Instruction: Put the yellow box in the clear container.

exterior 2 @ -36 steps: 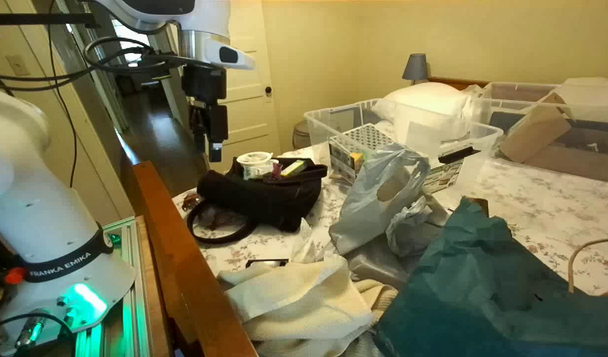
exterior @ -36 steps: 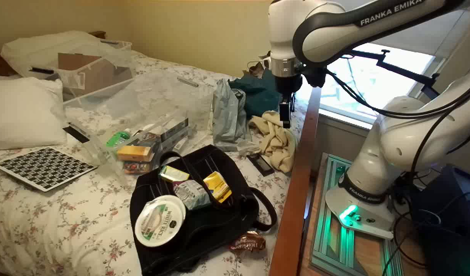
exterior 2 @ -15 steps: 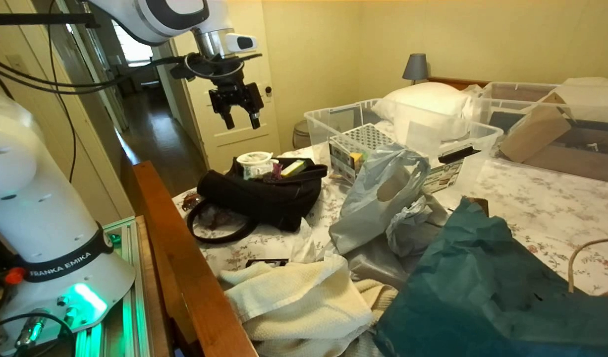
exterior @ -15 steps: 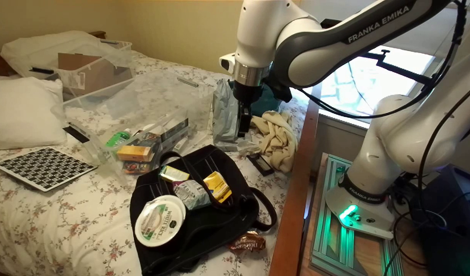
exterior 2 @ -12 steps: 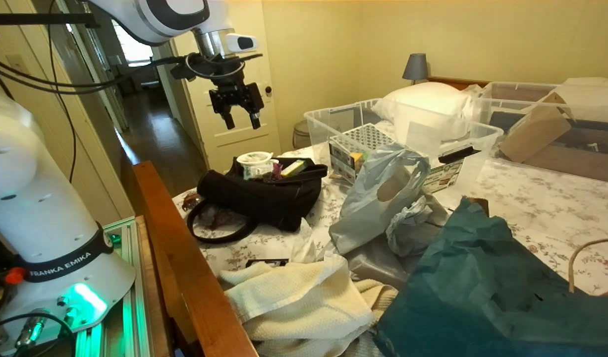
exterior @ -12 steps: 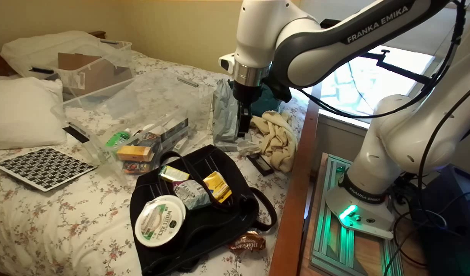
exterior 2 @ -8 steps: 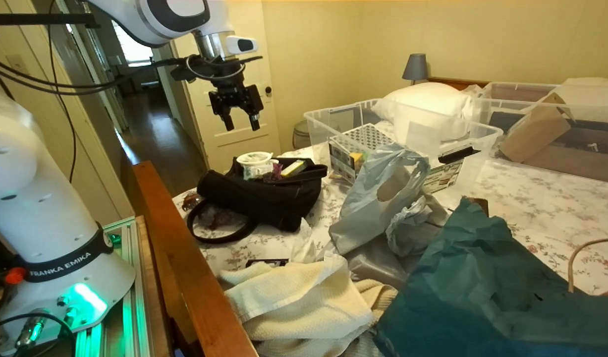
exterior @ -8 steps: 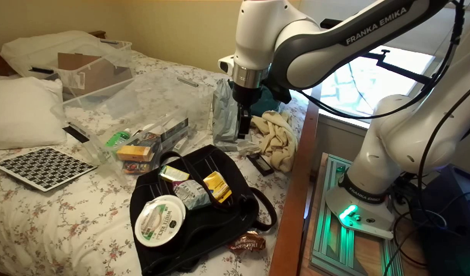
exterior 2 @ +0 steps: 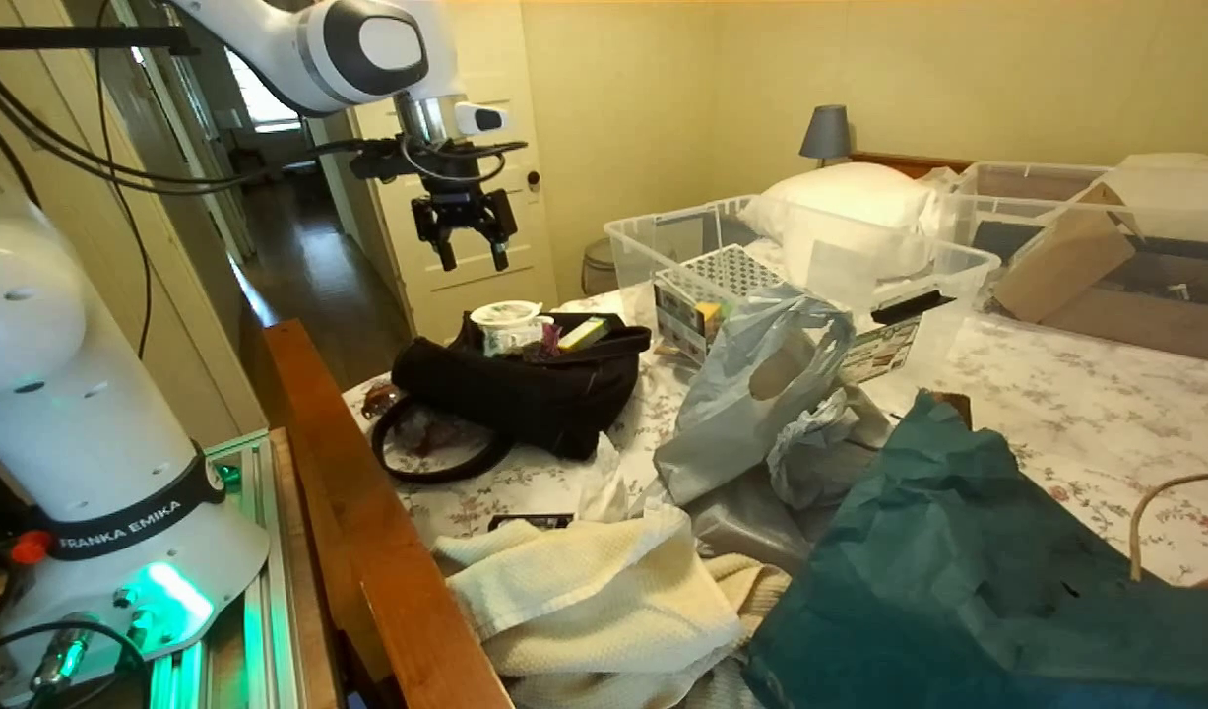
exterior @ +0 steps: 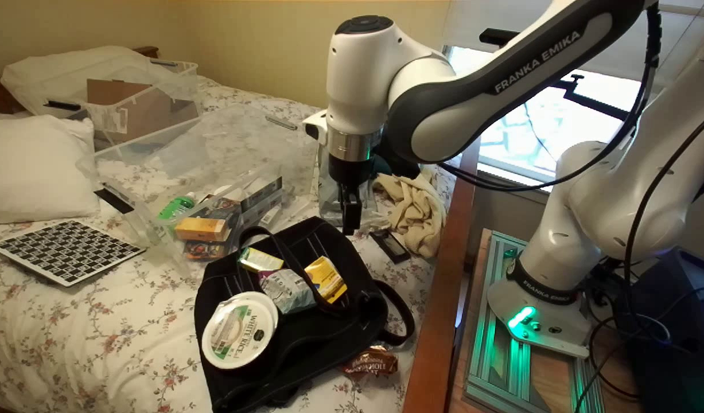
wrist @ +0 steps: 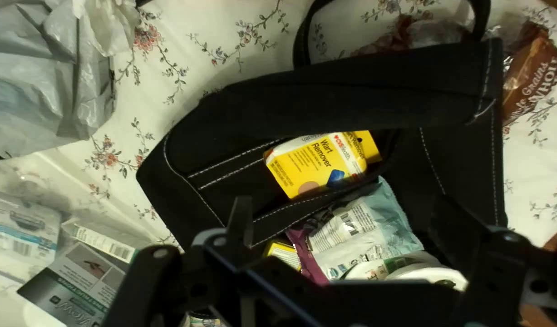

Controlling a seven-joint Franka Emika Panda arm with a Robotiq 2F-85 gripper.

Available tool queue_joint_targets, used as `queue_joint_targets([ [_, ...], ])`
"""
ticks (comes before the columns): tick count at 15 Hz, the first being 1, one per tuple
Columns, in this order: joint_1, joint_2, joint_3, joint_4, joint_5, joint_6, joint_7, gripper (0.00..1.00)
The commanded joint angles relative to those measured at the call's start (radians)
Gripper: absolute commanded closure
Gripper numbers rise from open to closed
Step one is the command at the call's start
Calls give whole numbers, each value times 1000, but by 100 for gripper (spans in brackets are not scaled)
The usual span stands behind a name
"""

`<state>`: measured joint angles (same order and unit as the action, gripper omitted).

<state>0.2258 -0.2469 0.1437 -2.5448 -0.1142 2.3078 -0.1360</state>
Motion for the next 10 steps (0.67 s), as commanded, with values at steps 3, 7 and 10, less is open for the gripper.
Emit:
queue_joint_targets([
  [3,11,187,16,98,63,44,-98,0],
  [7,-3,197,26,86,36,36,-84,0],
  [10,-6,245,27,111,35,35,-90,0],
])
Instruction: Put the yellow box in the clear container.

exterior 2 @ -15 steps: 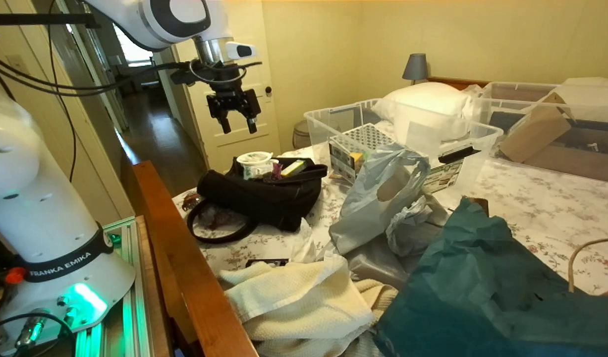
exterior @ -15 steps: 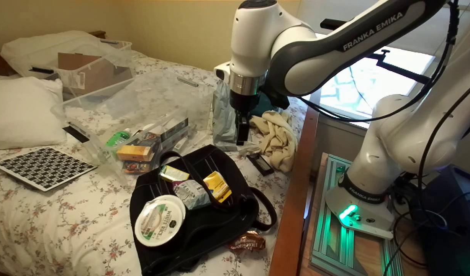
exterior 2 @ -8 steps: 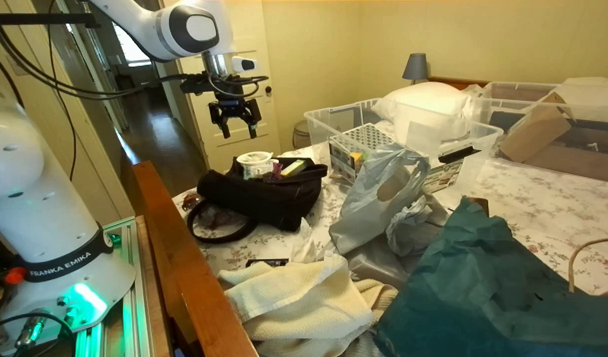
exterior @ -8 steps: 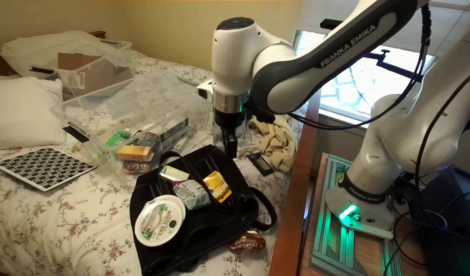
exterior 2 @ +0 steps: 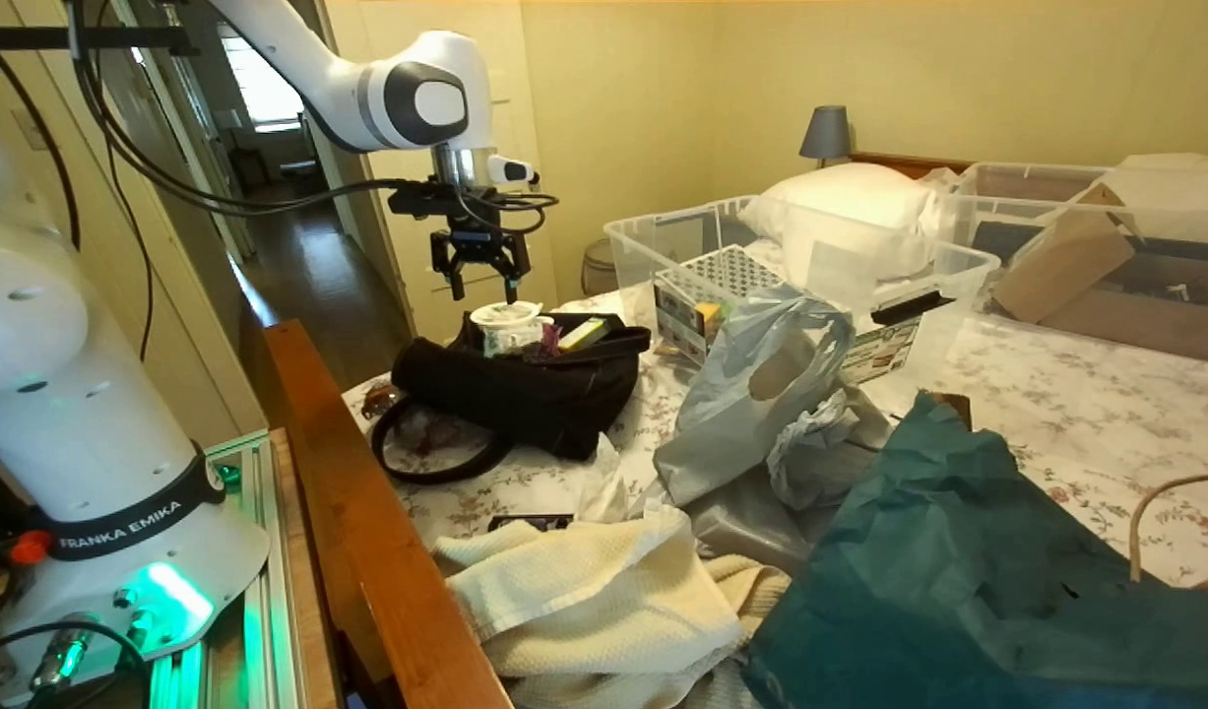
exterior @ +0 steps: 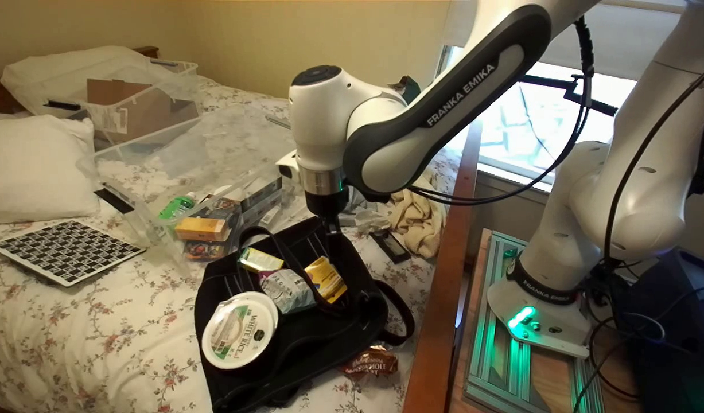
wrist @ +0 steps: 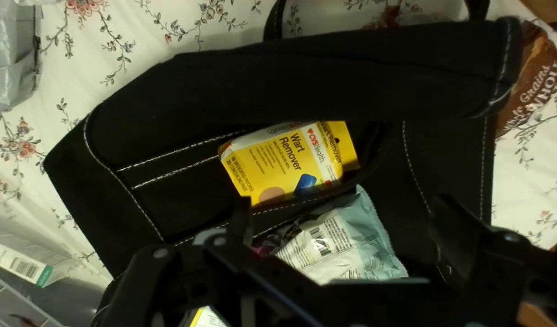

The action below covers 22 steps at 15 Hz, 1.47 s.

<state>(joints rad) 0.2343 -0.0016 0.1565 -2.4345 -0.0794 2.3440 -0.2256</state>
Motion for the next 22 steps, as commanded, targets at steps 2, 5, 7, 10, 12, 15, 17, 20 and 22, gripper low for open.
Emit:
queue_joint_targets([
  [2,-15,4,15,7,0,-4,-1,0],
  [5,-16,24,14,19,-7,-8,8,0],
  [7,-22,46,10,27,-1,7,-6,0],
  [10,-36,84,5,36,9,25,-19,0],
  [12,-47,114,5,41,21,51,-36,0],
  [15,-64,172,7,55,26,90,-63,0],
  [17,-71,209,9,63,10,124,-76,0],
  [20,-82,272,9,86,-8,161,-102,0],
  [22,-91,310,9,103,-16,172,-124,0],
])
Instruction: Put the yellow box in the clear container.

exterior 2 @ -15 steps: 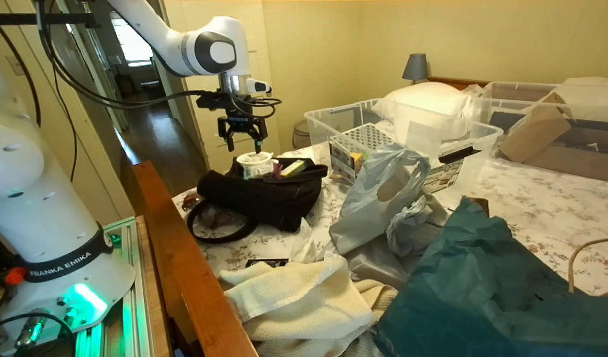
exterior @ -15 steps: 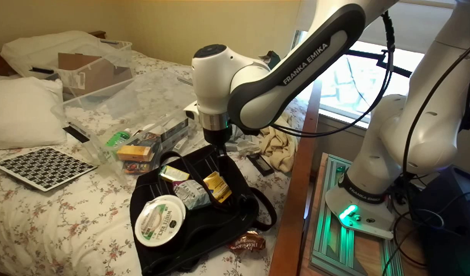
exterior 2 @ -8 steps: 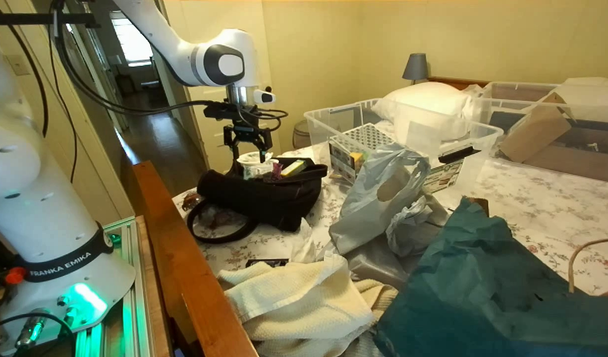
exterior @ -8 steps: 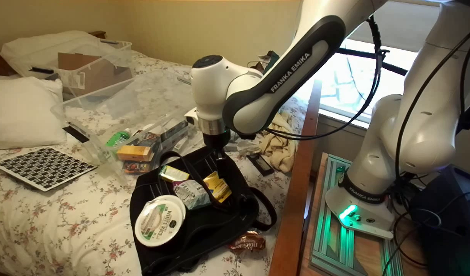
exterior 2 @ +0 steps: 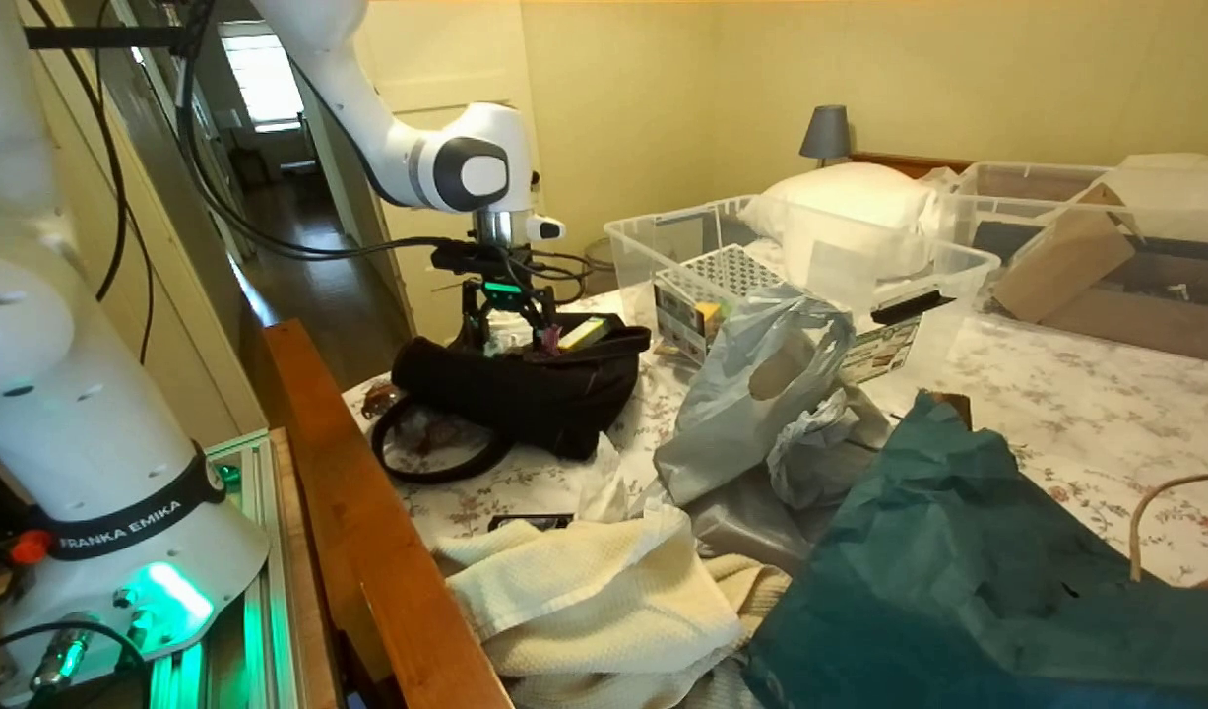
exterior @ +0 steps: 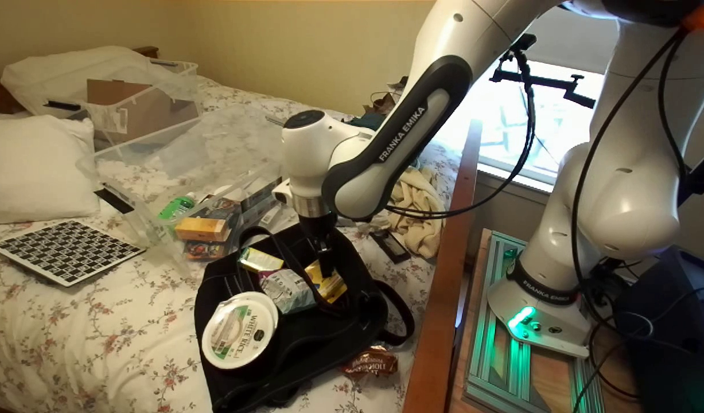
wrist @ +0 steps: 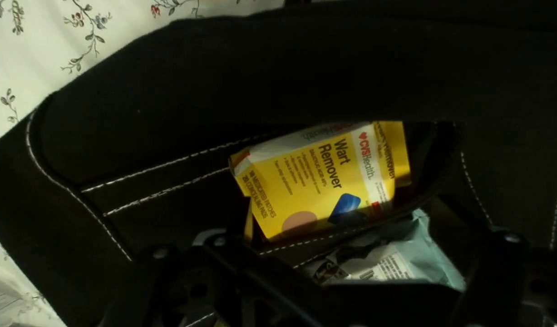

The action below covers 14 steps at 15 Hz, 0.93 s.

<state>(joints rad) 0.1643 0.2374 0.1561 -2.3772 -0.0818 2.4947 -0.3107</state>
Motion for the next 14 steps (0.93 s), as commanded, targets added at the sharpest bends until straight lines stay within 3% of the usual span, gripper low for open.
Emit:
queue_joint_targets([
  [1,-26,87,10,54,-13,25,-46,0],
  [12,-101,231,16,136,4,10,-97,0],
  [13,-116,243,27,143,14,11,-125,3],
  [14,-127,253,35,149,20,10,-146,26],
])
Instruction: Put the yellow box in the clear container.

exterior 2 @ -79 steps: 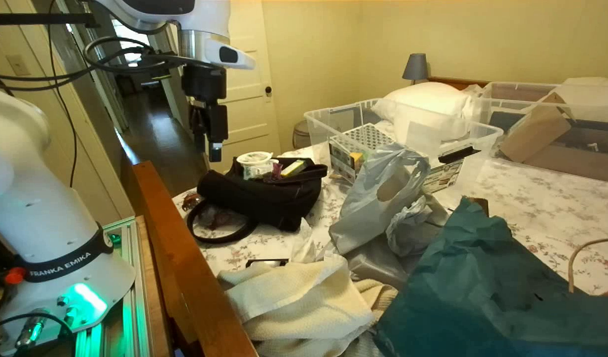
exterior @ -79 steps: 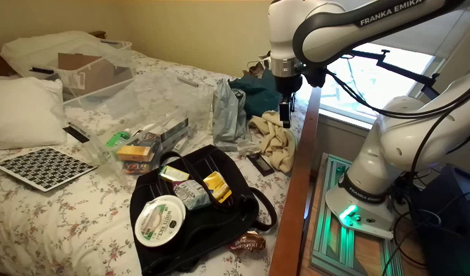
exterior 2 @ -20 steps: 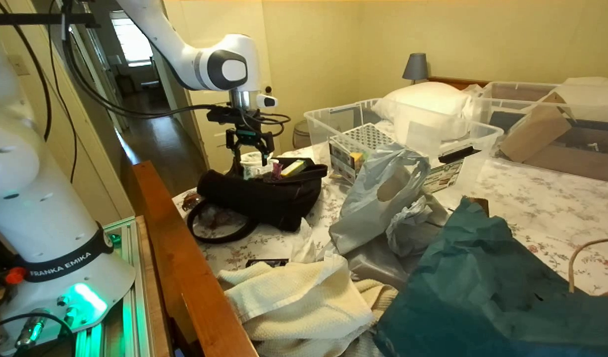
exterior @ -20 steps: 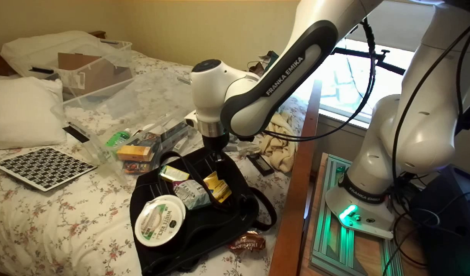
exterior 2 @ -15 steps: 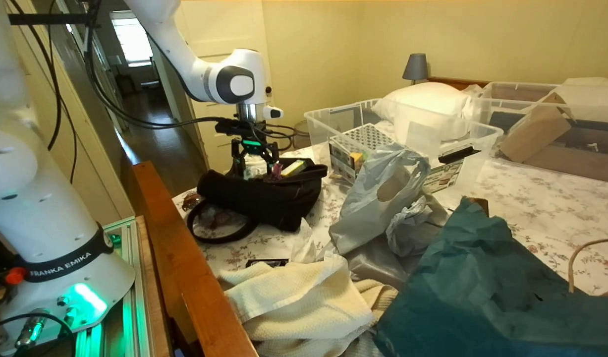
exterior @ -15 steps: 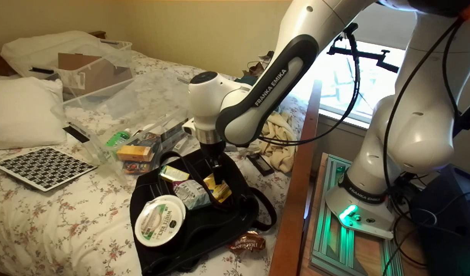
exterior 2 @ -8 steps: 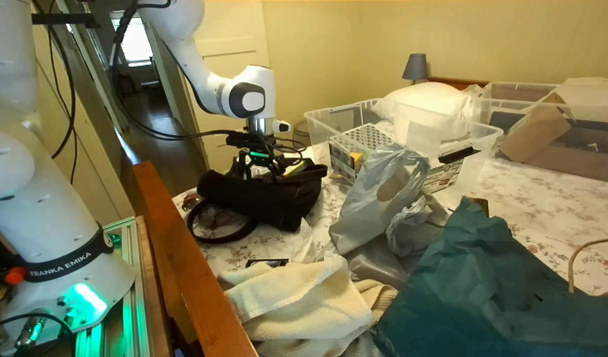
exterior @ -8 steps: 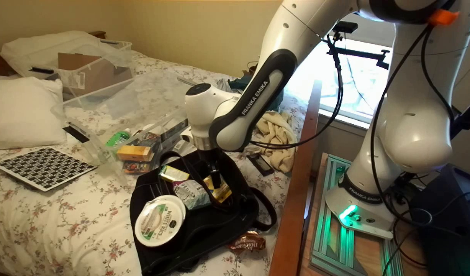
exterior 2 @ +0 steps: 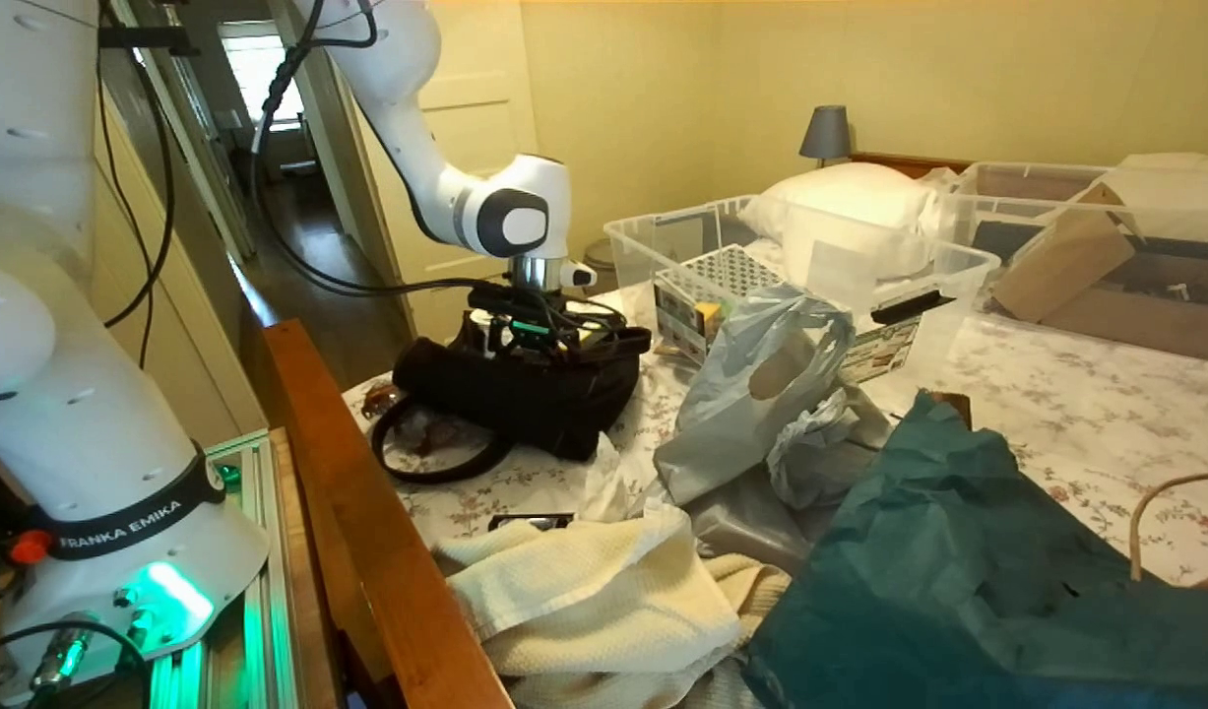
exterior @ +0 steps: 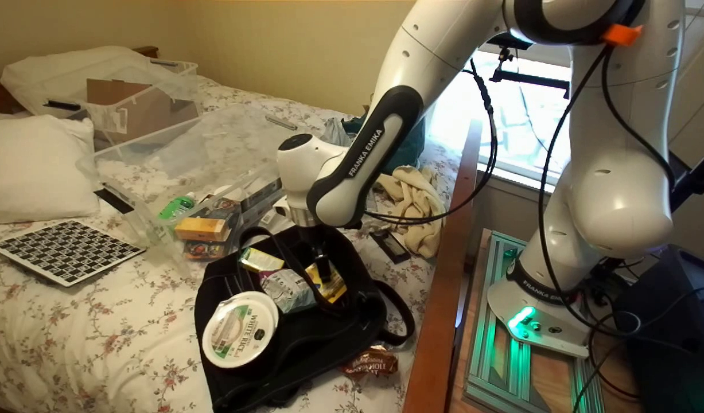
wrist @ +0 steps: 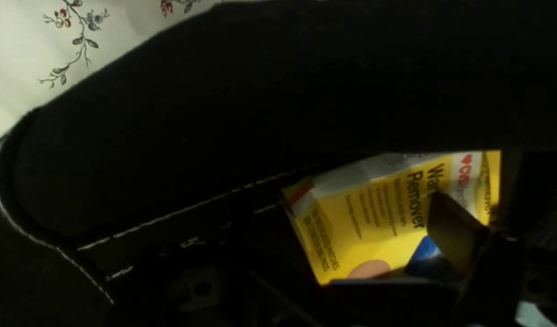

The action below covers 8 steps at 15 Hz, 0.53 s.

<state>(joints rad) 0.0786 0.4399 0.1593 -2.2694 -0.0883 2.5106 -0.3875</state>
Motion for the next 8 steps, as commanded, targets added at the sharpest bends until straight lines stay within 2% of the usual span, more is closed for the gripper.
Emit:
queue_joint_targets([
  [1,-55,59,42,47,37,-8,-96,28],
  [2,-69,66,55,51,47,-6,-121,31],
  [8,-123,71,103,58,83,-21,-217,73],
])
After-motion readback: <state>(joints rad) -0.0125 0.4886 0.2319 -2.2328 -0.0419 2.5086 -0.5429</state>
